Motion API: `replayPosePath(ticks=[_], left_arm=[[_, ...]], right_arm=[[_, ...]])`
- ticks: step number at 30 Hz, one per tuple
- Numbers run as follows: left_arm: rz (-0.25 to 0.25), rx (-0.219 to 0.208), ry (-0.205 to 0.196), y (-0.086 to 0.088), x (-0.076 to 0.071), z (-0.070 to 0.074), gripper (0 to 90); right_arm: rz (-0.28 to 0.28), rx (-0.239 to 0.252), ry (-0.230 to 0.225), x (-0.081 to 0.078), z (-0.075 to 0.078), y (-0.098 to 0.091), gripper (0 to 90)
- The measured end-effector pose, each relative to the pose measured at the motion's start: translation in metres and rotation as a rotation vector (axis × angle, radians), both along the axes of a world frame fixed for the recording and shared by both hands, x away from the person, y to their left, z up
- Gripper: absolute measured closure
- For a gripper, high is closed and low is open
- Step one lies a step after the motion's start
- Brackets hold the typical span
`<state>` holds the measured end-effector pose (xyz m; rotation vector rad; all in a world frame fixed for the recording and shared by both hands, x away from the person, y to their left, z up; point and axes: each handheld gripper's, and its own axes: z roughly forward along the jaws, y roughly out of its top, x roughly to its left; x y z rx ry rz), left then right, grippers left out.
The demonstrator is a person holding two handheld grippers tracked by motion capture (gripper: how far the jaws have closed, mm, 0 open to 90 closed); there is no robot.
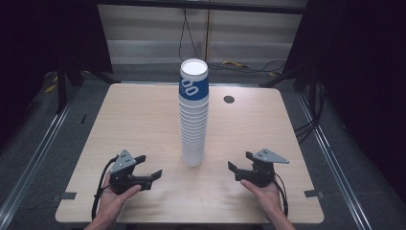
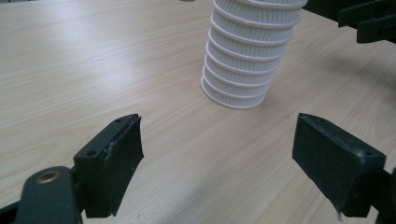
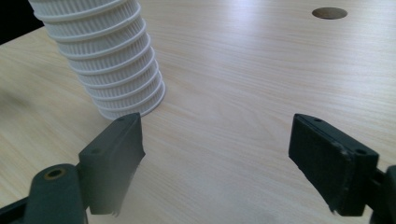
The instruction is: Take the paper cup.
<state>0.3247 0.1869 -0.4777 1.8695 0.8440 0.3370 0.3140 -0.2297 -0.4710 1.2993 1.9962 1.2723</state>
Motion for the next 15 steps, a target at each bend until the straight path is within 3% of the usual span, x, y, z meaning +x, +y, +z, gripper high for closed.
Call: replayPosePath(ticks=[3,5,8,9,15], left_arm=[[0.004,0.005,0.005,0.000,0.000,-0.001,16.6],[-0.019,-0.005,0.041,-0.001,0.001,-0.002,21.2],[-0.030,0.000,0.036,-0.003,0.001,-0.002,20.8],[-0.034,0.001,0.041,-0.004,0.002,-0.002,19.7],[-0.034,0.003,0.044,-0.005,0.003,-0.002,17.8]], right_arm=[[-0.002,-0.021,-0.002,0.000,0.001,0.000,18.0],[0.009,-0.015,-0.003,0.001,0.006,0.001,18.8],[0.010,-0.008,-0.014,0.002,0.012,0.000,22.5],[0.011,0.015,-0.010,0.003,0.018,-0.002,22.0],[0.027,0.007,-0.006,0.001,0.020,-0.002,21.6]])
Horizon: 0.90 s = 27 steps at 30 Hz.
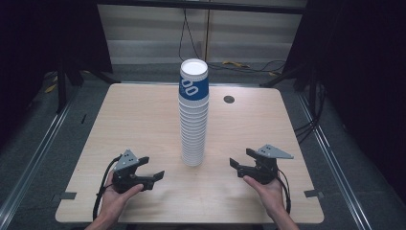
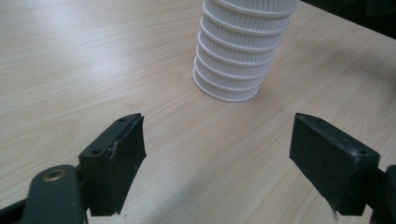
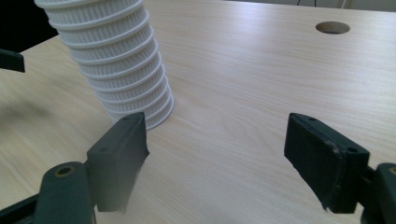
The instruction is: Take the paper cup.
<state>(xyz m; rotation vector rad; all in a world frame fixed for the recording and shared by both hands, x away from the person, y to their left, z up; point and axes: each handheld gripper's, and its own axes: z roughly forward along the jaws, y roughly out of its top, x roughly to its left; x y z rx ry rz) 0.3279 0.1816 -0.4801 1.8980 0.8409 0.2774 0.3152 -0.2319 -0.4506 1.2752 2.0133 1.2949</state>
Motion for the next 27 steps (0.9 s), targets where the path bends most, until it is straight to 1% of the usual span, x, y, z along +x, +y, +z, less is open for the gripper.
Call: replayPosePath(ticks=[1,3,5,6,8,9,10,11,13,14,15,17,18,19,20,22,23,24,25,26,27], left_arm=[[0.000,-0.005,0.008,-0.001,-0.001,0.000,17.1],[-0.003,-0.001,0.004,-0.001,-0.001,0.000,17.1],[0.005,0.000,0.008,-0.001,-0.001,0.000,17.4],[0.000,0.000,0.008,0.000,-0.001,0.001,17.6],[0.004,0.005,0.006,0.000,-0.002,0.002,18.4],[0.005,0.007,-0.004,0.000,-0.002,0.002,18.4],[0.008,0.014,-0.003,-0.001,-0.002,0.002,18.4],[0.010,0.013,0.000,-0.001,-0.002,0.002,18.3],[-0.003,0.018,0.008,-0.002,-0.001,0.001,18.3],[-0.003,0.018,0.008,-0.002,-0.001,0.001,18.3],[-0.011,0.016,0.011,-0.002,-0.003,0.001,18.3],[-0.013,0.014,0.006,-0.003,-0.004,0.002,18.3],[-0.016,0.016,-0.004,-0.003,-0.005,0.003,18.3],[-0.021,0.014,-0.008,-0.003,-0.006,0.004,18.3],[-0.021,0.017,-0.012,-0.003,-0.007,0.005,18.3],[-0.025,0.022,-0.013,-0.004,-0.007,0.004,18.2],[-0.027,0.022,-0.011,-0.004,-0.007,0.004,18.2],[-0.033,0.013,-0.007,-0.002,-0.007,0.004,18.1],[-0.035,0.001,-0.005,-0.002,-0.007,0.004,18.1],[-0.034,0.000,-0.009,-0.001,-0.008,0.004,18.1],[-0.025,0.008,-0.017,0.000,-0.009,0.005,18.0]], right_arm=[[0.014,0.003,-0.002,-0.001,0.002,0.002,25.1],[0.023,0.007,-0.007,-0.001,0.003,0.003,26.5],[0.037,0.019,-0.013,-0.001,0.006,0.005,25.2],[0.043,0.028,-0.014,0.001,0.011,0.007,25.2],[0.051,0.039,-0.031,0.002,0.015,0.008,25.2],[0.051,0.039,-0.031,0.002,0.015,0.008,25.2],[0.051,0.053,-0.053,0.004,0.020,0.010,25.4],[0.056,0.052,-0.057,0.006,0.022,0.010,25.6],[0.063,0.044,-0.068,0.009,0.027,0.014,26.1],[0.063,0.044,-0.068,0.009,0.027,0.014,26.1],[0.087,0.027,-0.071,0.013,0.032,0.018,29.1],[0.088,0.029,-0.069,0.014,0.033,0.020,29.1],[0.096,0.021,-0.066,0.015,0.035,0.022,29.1],[0.108,0.025,-0.075,0.016,0.040,0.026,29.0],[0.110,0.024,-0.074,0.017,0.041,0.027,29.0],[0.115,0.021,-0.076,0.018,0.043,0.028,28.8],[0.116,0.027,-0.080,0.019,0.045,0.028,28.7],[0.115,0.030,-0.083,0.020,0.046,0.029,30.6],[0.127,0.036,-0.075,0.022,0.050,0.029,33.5],[0.127,0.036,-0.075,0.022,0.050,0.029,33.5],[0.133,0.028,-0.082,0.023,0.051,0.030,33.5]])
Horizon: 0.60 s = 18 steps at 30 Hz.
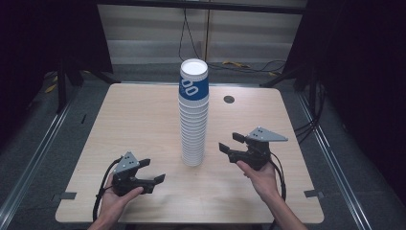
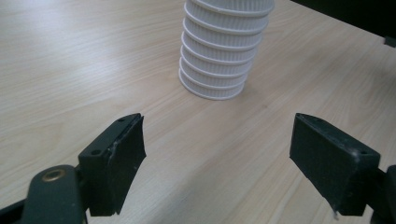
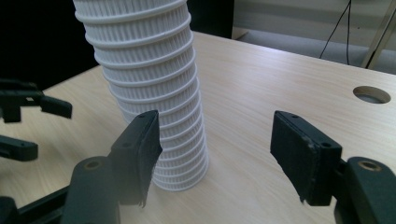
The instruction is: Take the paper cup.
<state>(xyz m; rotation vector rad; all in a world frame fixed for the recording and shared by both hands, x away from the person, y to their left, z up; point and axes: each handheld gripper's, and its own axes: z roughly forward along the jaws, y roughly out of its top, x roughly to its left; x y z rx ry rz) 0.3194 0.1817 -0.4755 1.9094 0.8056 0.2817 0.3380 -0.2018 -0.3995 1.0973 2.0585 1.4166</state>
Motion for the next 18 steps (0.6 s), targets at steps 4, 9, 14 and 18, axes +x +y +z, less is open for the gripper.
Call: replayPosePath(ticks=[4,9,14,18], left_arm=[[0.001,-0.004,0.004,0.003,-0.004,-0.001,18.1],[0.001,-0.013,-0.001,0.004,-0.002,-0.001,17.8],[-0.001,-0.012,0.006,0.003,-0.001,-0.002,17.6],[-0.008,-0.015,0.011,0.002,-0.001,-0.002,17.7]], right_arm=[[0.017,-0.013,-0.019,0.001,0.014,0.006,32.6],[0.040,-0.024,-0.071,0.000,0.026,0.011,34.8],[0.074,-0.038,-0.060,0.002,0.035,0.018,32.9],[0.084,-0.005,-0.069,0.005,0.049,0.022,24.5]])
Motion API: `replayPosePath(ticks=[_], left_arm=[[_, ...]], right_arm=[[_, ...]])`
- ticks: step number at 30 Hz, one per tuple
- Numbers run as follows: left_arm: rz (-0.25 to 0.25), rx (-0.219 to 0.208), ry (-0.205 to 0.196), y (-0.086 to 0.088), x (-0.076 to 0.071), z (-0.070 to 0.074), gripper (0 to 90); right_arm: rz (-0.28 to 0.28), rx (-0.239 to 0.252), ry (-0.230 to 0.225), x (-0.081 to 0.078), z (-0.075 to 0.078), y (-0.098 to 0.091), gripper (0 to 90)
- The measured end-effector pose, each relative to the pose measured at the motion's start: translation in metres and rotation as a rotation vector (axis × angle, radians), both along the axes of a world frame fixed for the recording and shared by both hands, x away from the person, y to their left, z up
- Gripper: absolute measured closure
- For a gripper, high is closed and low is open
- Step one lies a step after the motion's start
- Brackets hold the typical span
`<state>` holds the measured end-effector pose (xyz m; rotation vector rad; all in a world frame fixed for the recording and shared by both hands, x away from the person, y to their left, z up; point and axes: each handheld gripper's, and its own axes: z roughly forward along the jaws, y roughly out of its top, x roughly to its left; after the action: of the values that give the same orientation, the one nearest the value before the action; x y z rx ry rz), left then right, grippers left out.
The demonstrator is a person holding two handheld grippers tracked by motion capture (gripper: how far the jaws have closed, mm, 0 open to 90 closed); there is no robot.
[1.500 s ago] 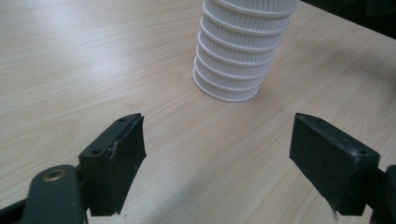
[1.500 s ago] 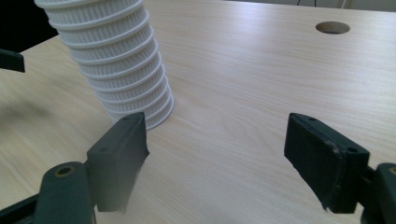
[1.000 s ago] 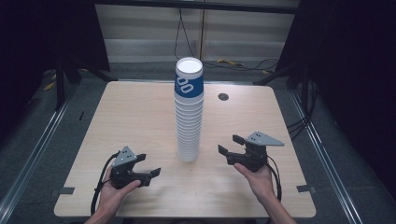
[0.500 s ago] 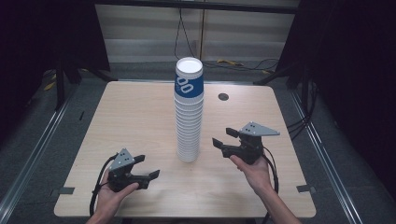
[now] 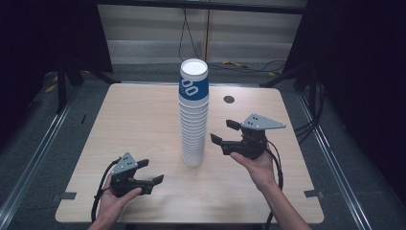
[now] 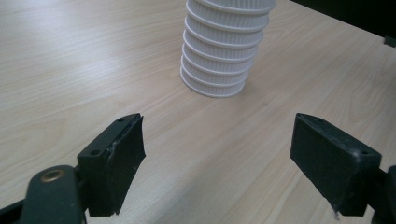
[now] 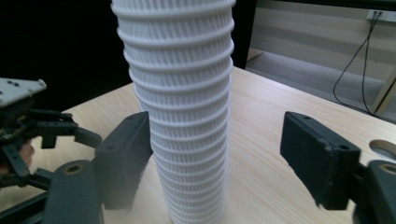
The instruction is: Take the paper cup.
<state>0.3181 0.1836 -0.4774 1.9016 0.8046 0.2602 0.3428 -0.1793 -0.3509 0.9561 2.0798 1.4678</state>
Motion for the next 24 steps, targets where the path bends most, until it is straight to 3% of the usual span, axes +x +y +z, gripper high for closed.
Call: replayPosePath(ticks=[2,5,7,17,24], left_arm=[[-0.005,0.002,0.000,0.000,0.000,0.000,17.7],[0.001,0.008,-0.003,0.000,0.000,0.000,17.4],[-0.013,0.007,-0.011,0.001,0.000,0.000,16.1],[-0.018,0.018,-0.014,-0.001,0.001,-0.001,16.0],[-0.033,0.022,-0.003,-0.002,0.003,-0.002,16.1]], right_arm=[[0.009,0.015,0.001,0.001,0.006,0.001,19.2],[0.022,0.017,0.000,0.001,0.013,0.002,20.8],[0.035,0.024,0.002,0.002,0.022,0.004,16.4],[0.091,0.047,-0.016,0.008,0.053,0.009,14.0],[0.122,0.054,-0.058,0.012,0.080,0.021,14.3]])
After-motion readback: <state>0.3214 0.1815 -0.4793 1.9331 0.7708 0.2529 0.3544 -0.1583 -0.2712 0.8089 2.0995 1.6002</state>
